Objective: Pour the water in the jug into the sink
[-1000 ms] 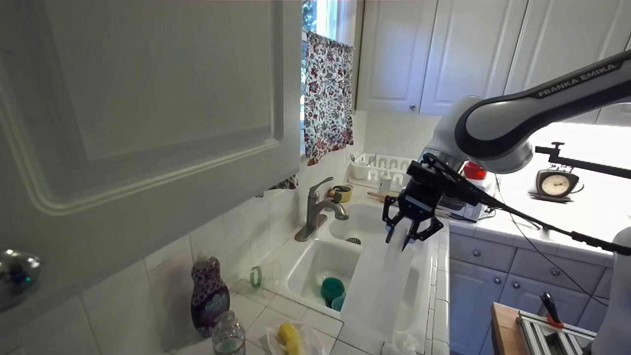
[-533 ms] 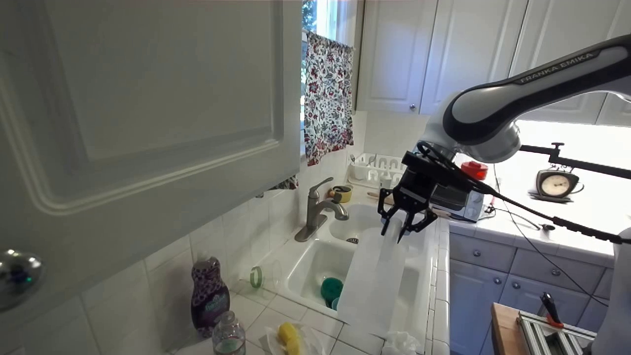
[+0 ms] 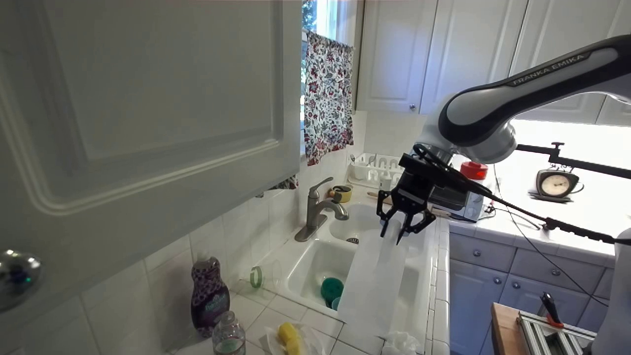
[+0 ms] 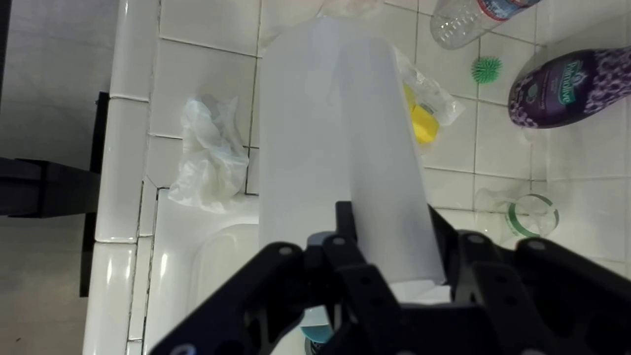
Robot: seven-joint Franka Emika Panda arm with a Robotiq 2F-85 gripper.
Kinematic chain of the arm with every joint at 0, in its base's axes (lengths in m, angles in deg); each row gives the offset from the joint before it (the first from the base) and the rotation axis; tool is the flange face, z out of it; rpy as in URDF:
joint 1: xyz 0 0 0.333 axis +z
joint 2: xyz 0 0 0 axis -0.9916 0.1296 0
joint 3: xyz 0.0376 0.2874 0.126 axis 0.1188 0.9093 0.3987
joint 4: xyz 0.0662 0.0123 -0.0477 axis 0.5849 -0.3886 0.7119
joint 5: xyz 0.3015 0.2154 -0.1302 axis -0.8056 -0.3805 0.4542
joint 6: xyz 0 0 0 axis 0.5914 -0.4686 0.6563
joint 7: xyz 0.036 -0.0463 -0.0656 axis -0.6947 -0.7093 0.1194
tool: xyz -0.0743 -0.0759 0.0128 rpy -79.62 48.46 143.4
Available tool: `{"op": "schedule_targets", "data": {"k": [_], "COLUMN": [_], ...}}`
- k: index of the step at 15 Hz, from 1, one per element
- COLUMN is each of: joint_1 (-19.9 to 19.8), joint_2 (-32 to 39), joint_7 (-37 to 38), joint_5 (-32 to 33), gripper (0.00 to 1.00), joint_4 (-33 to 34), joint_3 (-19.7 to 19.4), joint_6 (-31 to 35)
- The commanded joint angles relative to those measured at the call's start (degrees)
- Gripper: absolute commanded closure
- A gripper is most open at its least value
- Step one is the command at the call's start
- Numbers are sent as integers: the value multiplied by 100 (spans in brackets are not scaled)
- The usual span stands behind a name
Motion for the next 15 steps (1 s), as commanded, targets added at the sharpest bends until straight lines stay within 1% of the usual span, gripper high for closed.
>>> {"op": "schedule_targets", "data": {"k": [1, 3, 5, 8, 9, 11, 15], "joint_1": [-194, -248, -285, -398, -429, -501, -626], "joint_2": [124, 215, 321, 613, 720, 923, 1347], "joint_7": [156, 289, 388, 482, 467, 446, 375], "joint_5": [-78, -76, -77, -33, -61, -140, -242], "gripper": [91, 91, 91, 91, 91, 91, 91], "joint_4": [209, 311, 502, 1010, 1192, 1516, 2031], "joint_3": [242, 290, 242, 77, 13, -78, -226], "joint_6": [-87, -128, -384, -1182, -1517, -1980, -2359]}}
